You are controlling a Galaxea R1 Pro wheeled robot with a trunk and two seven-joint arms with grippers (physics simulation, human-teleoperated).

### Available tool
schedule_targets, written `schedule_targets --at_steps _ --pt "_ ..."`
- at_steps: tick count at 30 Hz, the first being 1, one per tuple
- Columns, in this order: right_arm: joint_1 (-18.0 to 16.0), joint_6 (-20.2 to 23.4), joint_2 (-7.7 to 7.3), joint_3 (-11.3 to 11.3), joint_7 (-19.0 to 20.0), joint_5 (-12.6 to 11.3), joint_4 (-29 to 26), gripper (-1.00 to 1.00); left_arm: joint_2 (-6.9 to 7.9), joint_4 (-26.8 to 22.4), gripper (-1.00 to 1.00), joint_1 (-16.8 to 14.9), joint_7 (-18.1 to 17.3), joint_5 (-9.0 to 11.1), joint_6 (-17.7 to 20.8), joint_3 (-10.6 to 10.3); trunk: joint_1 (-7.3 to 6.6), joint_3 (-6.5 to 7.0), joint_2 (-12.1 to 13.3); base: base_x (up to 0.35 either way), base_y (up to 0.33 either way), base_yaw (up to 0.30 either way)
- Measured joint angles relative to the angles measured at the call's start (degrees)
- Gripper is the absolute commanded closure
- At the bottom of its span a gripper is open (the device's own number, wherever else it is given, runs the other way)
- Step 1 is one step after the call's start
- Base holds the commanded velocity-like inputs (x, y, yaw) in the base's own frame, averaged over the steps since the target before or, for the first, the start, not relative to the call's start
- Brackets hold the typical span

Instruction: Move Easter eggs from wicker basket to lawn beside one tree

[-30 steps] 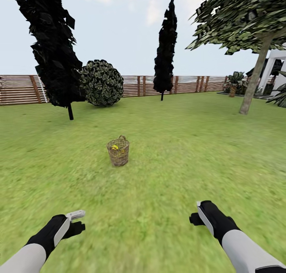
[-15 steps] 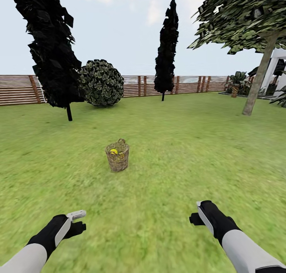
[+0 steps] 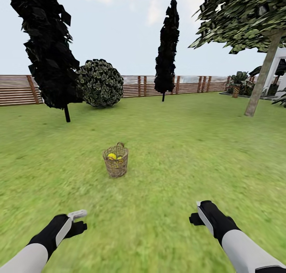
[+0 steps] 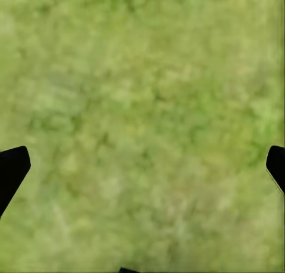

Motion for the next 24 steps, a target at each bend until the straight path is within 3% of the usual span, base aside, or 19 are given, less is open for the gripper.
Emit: schedule_targets --at_steps 15,24 --pt "0.0 0.0 0.09 0.1 0.0 0.2 0.1 -1.0 0.35 -0.1 -1.0 0.0 0.0 0.0 0.0 0.1 0.0 0.0 0.0 0.344 0.004 0.0" --pt "0.0 0.0 0.09 0.1 0.0 0.2 0.1 -1.0 0.35 -0.1 -1.0 0.0 0.0 0.1 0.0 0.1 0.01 0.0 0.0 0.3 0.182 0.0"
